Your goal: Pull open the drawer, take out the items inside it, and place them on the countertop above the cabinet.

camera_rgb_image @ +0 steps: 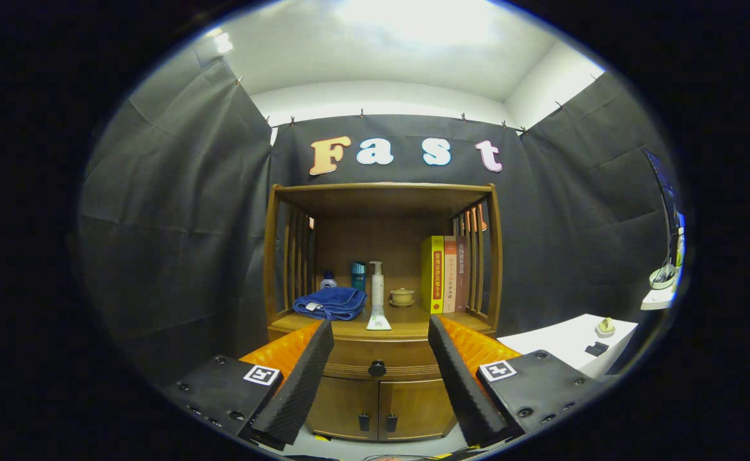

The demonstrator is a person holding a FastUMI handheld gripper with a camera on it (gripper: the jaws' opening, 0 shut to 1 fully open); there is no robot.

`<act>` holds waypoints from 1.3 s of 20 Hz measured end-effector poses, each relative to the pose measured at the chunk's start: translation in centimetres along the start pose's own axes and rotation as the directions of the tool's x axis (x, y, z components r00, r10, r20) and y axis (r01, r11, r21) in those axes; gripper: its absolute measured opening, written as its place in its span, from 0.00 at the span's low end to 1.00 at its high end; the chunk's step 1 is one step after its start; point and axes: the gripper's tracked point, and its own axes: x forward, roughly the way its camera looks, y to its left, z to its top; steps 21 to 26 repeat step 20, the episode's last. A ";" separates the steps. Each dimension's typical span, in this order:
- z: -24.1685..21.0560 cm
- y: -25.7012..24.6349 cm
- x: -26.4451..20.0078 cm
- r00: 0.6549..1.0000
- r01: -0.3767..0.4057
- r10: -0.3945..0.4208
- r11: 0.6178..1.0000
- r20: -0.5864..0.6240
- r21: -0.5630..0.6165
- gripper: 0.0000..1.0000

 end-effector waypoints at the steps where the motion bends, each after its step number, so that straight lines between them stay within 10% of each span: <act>1: -0.3 -0.2 0.1 1.000 -0.002 0.002 1.000 -0.008 0.007 0.96; 26: -1.9 -3.1 0.9 0.998 0.044 -0.039 0.995 -0.055 0.093 0.99</act>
